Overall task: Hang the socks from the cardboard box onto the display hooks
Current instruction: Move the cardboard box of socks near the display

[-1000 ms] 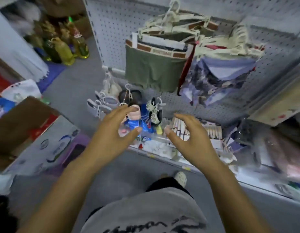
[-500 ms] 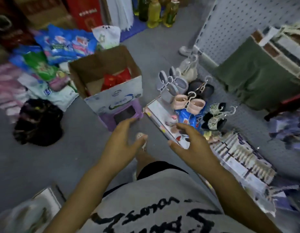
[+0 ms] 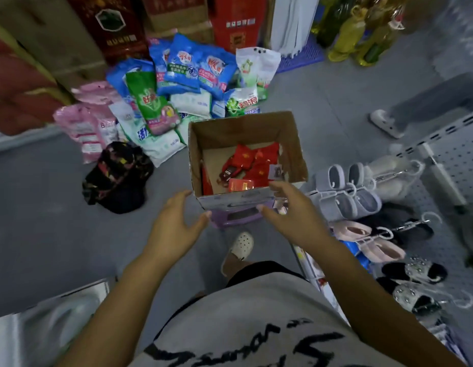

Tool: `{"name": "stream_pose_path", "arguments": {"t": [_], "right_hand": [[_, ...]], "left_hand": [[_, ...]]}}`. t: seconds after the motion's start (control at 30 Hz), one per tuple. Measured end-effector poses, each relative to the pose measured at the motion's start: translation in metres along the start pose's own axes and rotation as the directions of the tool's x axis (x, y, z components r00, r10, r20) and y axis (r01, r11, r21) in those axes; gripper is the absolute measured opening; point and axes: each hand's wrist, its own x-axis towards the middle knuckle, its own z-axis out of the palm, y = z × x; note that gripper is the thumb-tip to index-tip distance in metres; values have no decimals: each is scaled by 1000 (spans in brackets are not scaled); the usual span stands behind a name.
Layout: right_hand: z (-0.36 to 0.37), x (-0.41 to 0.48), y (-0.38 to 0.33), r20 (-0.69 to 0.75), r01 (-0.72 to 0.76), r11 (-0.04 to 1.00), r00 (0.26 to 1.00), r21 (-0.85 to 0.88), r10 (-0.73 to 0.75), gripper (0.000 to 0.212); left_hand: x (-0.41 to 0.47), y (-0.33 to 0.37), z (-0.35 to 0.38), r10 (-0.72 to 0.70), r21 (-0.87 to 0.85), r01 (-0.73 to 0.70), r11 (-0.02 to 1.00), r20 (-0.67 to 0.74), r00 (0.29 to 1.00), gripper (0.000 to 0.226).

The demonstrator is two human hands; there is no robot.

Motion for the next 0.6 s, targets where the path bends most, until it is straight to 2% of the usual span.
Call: {"name": "stream_pose_path", "arguments": {"t": [0.13, 0.27, 0.37, 0.47, 0.53, 0.6], "right_hand": [[2, 75, 0, 65, -22, 999, 998, -42, 25, 57], [14, 133, 16, 82, -106, 990, 990, -93, 113, 55], [27, 167, 35, 110, -238, 966, 962, -101, 249, 54], [40, 203, 51, 175, -405, 912, 895, -70, 411, 56], [48, 230, 60, 216, -465, 881, 855, -81, 471, 51], [60, 259, 66, 243, -520, 853, 822, -44, 514, 37]], "left_hand": [[75, -4, -4, -84, 15, 84, 996, 25, 996, 73], [123, -22, 7, -154, 34, 152, 988, 84, 984, 78], [153, -33, 19, -195, 19, 194, 981, 119, 974, 82], [189, -44, 33, -245, -4, 249, 968, 161, 956, 83], [210, -53, 44, -291, 6, 294, 956, 170, 941, 74], [226, -61, 54, -305, 34, 304, 952, 171, 937, 54]]}}
